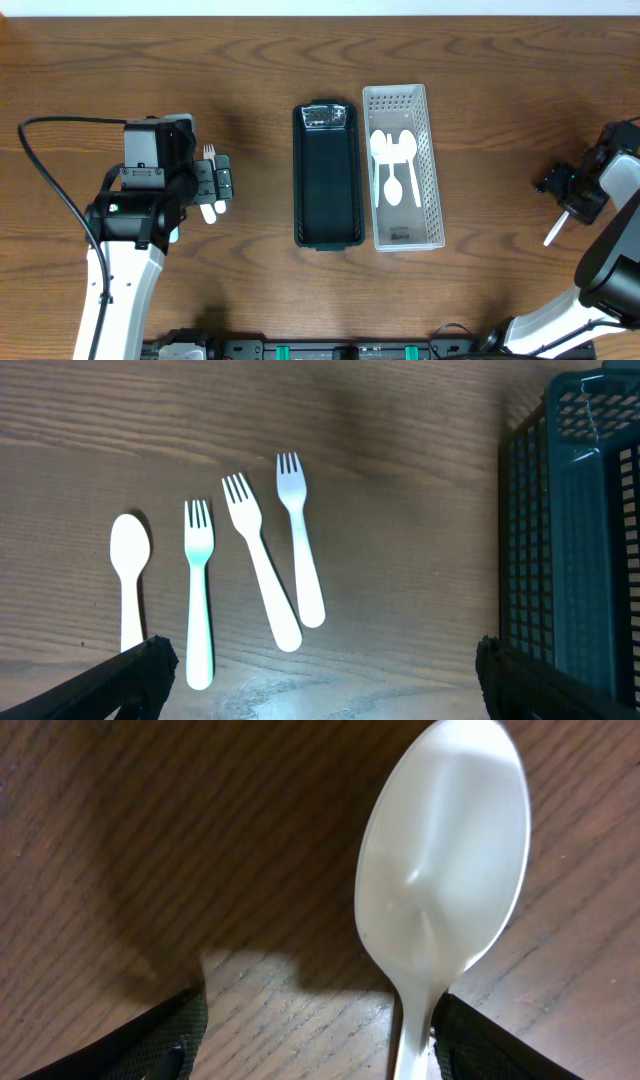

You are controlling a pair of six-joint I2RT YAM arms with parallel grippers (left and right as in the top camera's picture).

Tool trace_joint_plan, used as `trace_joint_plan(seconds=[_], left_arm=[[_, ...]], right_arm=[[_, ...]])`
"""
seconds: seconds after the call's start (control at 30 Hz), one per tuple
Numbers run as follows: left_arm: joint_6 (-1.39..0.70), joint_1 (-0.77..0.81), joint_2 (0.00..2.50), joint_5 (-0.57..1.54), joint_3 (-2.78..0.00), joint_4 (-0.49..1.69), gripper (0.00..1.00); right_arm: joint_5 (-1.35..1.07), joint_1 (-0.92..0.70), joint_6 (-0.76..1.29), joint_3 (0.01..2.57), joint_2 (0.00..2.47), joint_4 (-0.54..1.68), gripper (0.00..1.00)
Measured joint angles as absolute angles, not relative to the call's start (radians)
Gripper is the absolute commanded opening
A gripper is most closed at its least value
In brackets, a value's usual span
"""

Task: Pack container
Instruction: 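Carry the spoon with right gripper and release it into white basket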

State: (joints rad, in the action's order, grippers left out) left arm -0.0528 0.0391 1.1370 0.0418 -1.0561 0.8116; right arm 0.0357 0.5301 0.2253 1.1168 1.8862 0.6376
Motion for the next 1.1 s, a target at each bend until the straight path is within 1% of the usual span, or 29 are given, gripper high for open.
trace_joint_plan(seconds=[0.07, 0.1, 0.17, 0.23, 0.33, 0.43, 0.5, 0.53, 0.9, 1.03, 1.1], left_arm=[[-0.053, 0.039, 1.137, 0.042, -1.056, 0.812, 0.98], [-0.053, 0.039, 1.137, 0.042, -1.056, 0.812, 0.98], [-0.053, 0.039, 1.137, 0.042, -1.056, 0.812, 0.98], [-0.053, 0.039, 1.137, 0.042, -1.056, 0.812, 0.98], [-0.053, 0.039, 1.137, 0.042, -1.056, 0.812, 0.98], [-0.053, 0.039, 1.137, 0.042, -1.056, 0.812, 0.98], [-0.053, 0.039, 1.137, 0.042, -1.056, 0.812, 0.98], [-0.053, 0.039, 1.137, 0.042, -1.056, 0.812, 0.98], [-0.053, 0.039, 1.137, 0.042, -1.056, 0.812, 0.98], [-0.053, 0.039, 1.137, 0.042, -1.056, 0.812, 0.98], [-0.053, 0.039, 1.137, 0.042, -1.056, 0.812, 0.98]], right_arm=[[0.033, 0.531, 0.225, 1.108, 1.881, 0.626, 0.7], [0.034, 0.532, 0.224, 1.103, 1.878, 0.62, 0.64], [0.034, 0.533, 0.22, 1.1, 1.876, 0.615, 0.43], [0.032, 0.533, 0.22, 1.099, 1.876, 0.612, 0.27], [0.033, 0.533, 0.223, 1.098, 1.876, 0.612, 0.18], [0.033, 0.533, 0.224, 1.098, 1.875, 0.612, 0.12], [0.031, 0.533, 0.222, 1.098, 1.875, 0.609, 0.04], [0.03, 0.533, 0.221, 1.097, 1.875, 0.607, 0.01], [-0.012, 0.517, 0.226, 1.097, 1.866, 0.609, 0.01], [-0.043, 0.426, 0.217, 1.101, 1.825, 0.654, 0.01], [-0.056, 0.34, 0.211, 1.126, 1.772, 0.682, 0.01]])
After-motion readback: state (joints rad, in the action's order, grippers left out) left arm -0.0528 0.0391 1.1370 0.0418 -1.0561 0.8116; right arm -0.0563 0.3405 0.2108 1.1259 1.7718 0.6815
